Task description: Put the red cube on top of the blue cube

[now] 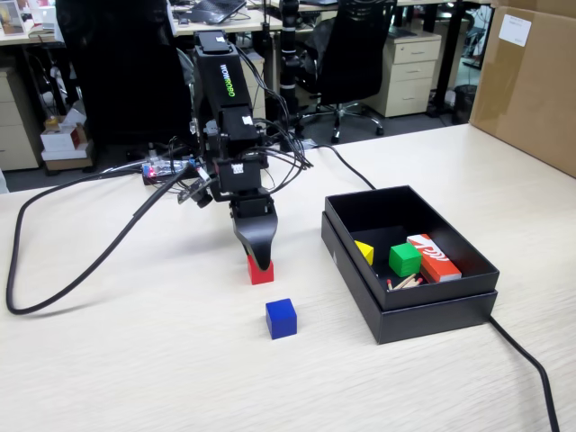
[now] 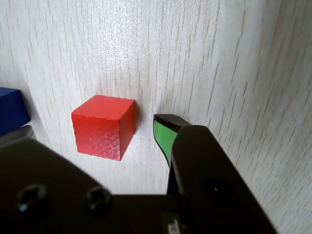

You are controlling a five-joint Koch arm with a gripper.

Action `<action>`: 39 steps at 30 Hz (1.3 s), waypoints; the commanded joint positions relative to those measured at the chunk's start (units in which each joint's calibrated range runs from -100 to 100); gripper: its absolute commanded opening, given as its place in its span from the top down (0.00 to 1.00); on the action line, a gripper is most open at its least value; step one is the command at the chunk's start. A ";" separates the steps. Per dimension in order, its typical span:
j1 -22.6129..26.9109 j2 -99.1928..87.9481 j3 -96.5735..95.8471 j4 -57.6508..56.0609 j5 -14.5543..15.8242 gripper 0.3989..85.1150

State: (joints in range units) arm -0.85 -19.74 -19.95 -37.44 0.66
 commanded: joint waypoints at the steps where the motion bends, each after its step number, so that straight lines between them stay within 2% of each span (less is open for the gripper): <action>1: -0.10 0.06 3.81 2.32 -0.49 0.44; 17: -0.10 3.96 3.81 3.18 -1.90 0.49; 21: -0.10 4.19 3.44 3.18 -1.81 0.54; 25: -0.05 4.42 2.81 3.18 -1.66 0.60; 30: -0.20 4.65 2.18 3.87 -1.47 0.80; 32: -0.20 4.65 1.09 5.43 -1.47 0.84; 35: -0.29 4.42 1.27 5.77 -0.93 0.99; 39: -0.34 3.05 1.54 5.51 -0.68 0.99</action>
State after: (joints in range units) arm -1.15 -15.21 -19.40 -32.17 -0.17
